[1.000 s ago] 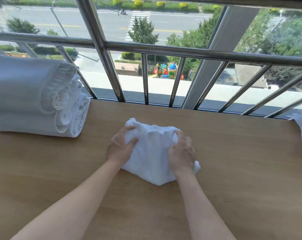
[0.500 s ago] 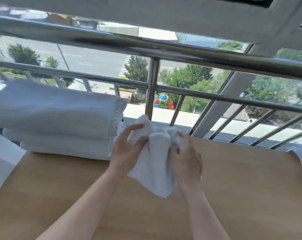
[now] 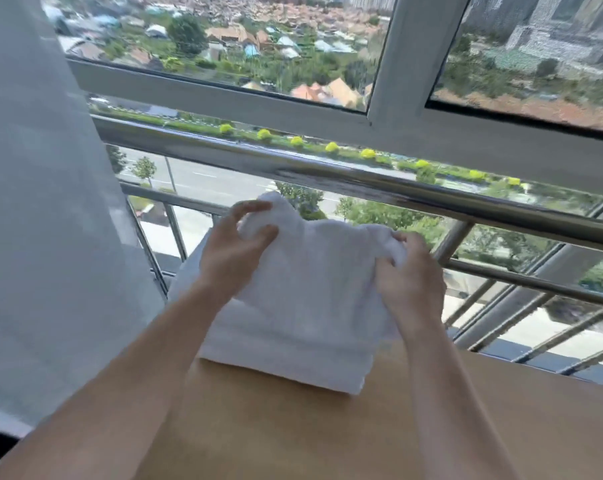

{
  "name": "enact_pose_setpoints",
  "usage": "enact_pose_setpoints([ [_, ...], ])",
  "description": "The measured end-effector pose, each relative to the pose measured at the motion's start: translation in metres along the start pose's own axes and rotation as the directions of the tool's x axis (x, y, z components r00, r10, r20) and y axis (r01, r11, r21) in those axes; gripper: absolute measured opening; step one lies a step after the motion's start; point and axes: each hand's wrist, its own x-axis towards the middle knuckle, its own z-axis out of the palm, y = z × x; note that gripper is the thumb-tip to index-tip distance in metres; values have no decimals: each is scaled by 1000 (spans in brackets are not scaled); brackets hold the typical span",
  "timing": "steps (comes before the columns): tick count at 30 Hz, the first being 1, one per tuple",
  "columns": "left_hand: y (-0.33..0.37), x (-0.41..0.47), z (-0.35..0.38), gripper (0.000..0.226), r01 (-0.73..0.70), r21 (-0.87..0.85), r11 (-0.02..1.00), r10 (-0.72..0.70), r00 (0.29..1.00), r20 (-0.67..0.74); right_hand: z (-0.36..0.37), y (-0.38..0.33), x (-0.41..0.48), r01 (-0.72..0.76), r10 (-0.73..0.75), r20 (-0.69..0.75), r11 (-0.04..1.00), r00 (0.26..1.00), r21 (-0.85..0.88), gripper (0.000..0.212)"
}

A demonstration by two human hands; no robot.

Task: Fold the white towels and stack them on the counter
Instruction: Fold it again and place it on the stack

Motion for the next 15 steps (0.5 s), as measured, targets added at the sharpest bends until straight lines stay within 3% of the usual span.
enact_pose_setpoints([
  [4,-38,44,-39,33,56,166,985,-49,998,-48,37,1,15,-24,27,37,994,999,-103,41],
  [9,-86,49,-36,39,114,414,903,-160,984,80,72,17,3,-62,94,109,960,990,-273,45],
  [15,-99,57,-37,57,180,431,884,-240,967,88,74,31,8,-211,253,94,923,963,-322,51],
])
